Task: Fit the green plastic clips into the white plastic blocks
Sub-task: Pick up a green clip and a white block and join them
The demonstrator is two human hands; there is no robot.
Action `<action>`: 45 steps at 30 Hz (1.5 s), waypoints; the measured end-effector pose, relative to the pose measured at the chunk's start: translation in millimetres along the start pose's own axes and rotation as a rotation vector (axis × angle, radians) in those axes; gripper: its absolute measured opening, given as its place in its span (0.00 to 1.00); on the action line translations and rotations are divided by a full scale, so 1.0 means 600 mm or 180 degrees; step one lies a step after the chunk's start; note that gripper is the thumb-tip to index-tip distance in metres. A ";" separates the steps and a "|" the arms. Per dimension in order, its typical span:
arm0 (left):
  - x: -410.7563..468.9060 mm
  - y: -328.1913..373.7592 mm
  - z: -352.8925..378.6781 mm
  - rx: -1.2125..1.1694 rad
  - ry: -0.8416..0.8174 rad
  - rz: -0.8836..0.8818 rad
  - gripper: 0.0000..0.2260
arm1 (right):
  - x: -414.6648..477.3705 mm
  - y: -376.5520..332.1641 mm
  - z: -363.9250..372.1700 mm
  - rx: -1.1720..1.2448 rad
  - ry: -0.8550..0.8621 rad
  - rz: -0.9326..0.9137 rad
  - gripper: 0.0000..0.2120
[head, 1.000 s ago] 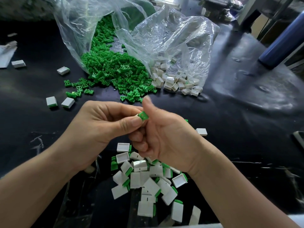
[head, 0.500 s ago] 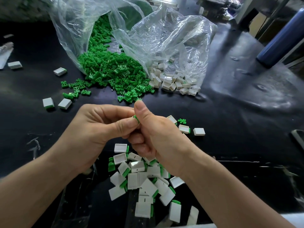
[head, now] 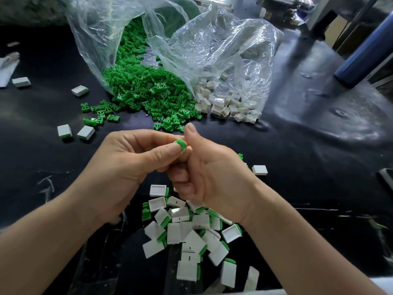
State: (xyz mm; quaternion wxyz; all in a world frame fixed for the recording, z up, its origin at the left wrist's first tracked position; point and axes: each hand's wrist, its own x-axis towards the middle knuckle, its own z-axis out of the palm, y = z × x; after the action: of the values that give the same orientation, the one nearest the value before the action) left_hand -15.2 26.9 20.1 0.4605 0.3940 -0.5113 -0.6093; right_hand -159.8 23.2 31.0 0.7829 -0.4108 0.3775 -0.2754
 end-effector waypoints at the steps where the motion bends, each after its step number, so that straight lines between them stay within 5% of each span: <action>1: 0.000 0.000 0.000 -0.0016 -0.0007 -0.0014 0.23 | -0.001 -0.001 -0.003 -0.0057 0.0020 -0.0021 0.19; 18: 0.000 0.004 0.004 -0.0276 -0.0002 -0.0201 0.10 | 0.001 0.009 -0.005 -0.1993 0.0703 -0.0638 0.36; 23: 0.001 -0.003 0.007 -0.0279 0.0179 -0.0168 0.10 | 0.002 0.012 0.000 -0.2189 0.0930 -0.0666 0.25; 45: -0.001 -0.002 0.017 -0.0687 0.0297 -0.0243 0.09 | 0.001 0.017 0.007 -0.2568 0.1106 -0.0676 0.23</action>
State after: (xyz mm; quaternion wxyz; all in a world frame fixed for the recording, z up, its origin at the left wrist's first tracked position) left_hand -24.9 30.3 20.8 0.5000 0.3892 -0.4053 -0.6589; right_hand -154.7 29.9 24.1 0.4525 -0.6672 0.5363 -0.2500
